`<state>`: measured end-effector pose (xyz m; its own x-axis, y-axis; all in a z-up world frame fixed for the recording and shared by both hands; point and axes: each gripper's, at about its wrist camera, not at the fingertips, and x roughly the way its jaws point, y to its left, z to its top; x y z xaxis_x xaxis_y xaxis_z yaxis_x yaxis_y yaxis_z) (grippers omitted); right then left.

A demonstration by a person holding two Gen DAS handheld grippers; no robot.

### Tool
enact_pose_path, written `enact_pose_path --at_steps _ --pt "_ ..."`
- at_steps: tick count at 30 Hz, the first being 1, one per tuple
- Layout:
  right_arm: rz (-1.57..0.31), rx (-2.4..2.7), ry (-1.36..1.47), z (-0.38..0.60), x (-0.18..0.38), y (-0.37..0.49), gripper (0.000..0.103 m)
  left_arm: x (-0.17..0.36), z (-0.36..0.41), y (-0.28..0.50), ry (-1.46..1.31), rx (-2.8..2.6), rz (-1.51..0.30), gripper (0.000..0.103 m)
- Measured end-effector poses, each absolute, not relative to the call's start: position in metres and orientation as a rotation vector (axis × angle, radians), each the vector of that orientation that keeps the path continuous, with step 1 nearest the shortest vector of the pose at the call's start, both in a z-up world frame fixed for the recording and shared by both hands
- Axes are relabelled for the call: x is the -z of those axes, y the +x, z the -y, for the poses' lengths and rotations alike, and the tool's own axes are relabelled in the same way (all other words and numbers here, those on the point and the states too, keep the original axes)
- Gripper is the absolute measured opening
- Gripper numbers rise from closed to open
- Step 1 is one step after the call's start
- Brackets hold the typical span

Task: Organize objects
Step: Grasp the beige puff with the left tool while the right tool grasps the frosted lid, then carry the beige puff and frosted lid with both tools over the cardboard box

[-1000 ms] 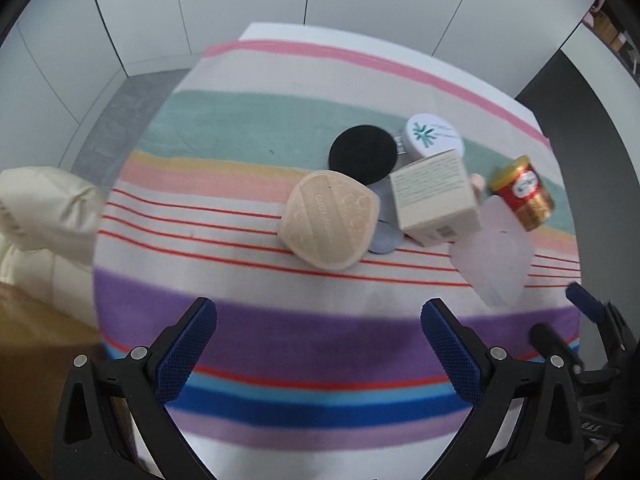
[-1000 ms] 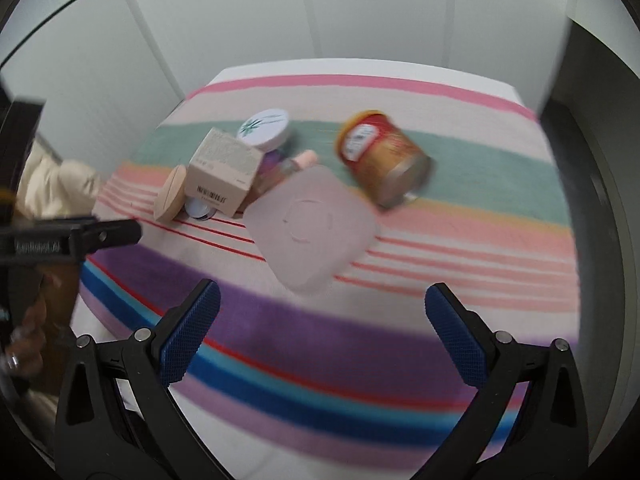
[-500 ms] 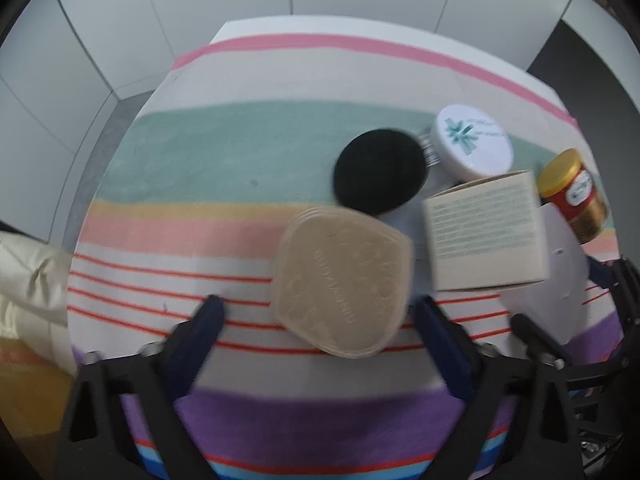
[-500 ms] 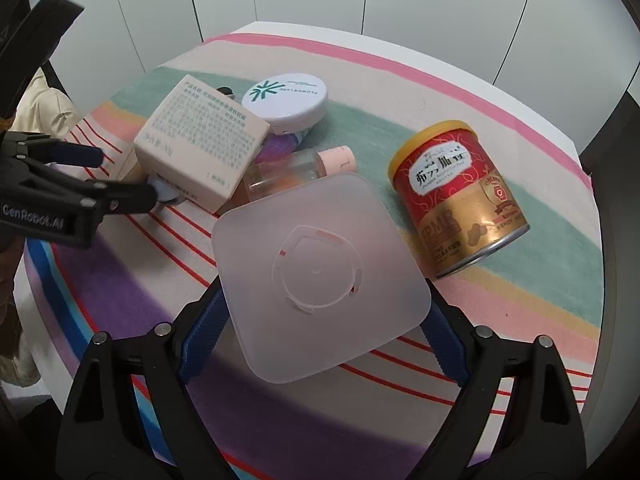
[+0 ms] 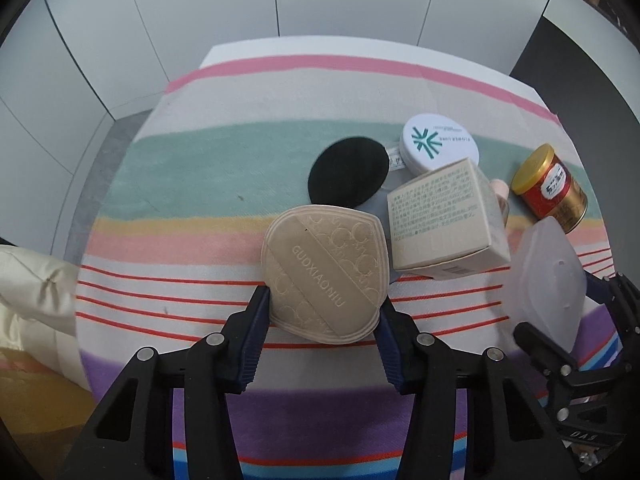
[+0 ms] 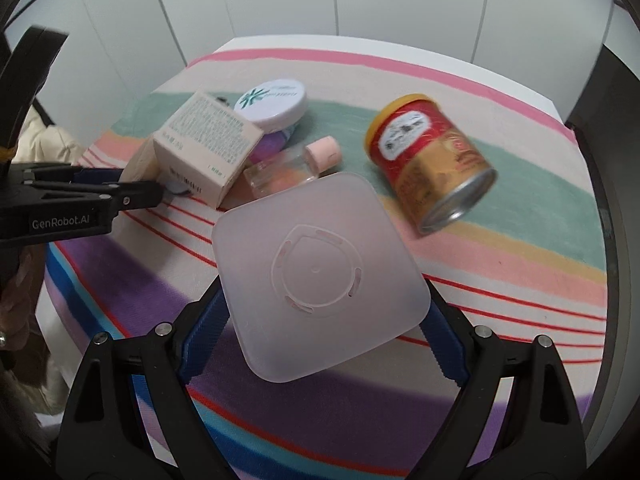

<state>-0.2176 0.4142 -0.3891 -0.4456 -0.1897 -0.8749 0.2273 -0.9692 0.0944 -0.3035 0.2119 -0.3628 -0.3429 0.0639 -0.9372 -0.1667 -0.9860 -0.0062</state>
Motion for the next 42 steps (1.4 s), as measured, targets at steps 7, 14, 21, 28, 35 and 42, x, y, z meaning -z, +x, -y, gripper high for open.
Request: enact_pose_path --at_steps 7,14,21,28,35,42 --pt "0.004 2.528 1.482 -0.417 0.372 -0.22 0.091 0.34 -0.21 -0.298 -1.686 -2.474 -0.095 0.051" --pt "0.046 2.596 1.455 -0.426 0.338 -0.214 0.091 0.303 -0.202 -0.289 -1.635 -2.52 -0.097 0.051" --pt "0.042 2.686 1.402 -0.432 0.289 -0.212 0.091 0.255 -0.198 -0.282 -1.564 -2.571 -0.086 0.051" --pt "0.046 2.768 1.339 -0.433 0.232 -0.202 0.091 0.19 -0.199 -0.266 -1.451 -2.64 -0.13 0.051" --pt "0.031 2.824 1.246 -0.425 0.172 -0.189 0.091 0.124 -0.192 -0.255 -1.36 -2.7 -0.105 0.051" --pt "0.041 2.844 1.191 -0.419 0.117 -0.178 0.091 0.06 -0.194 -0.239 -1.238 -2.753 -0.132 0.051"
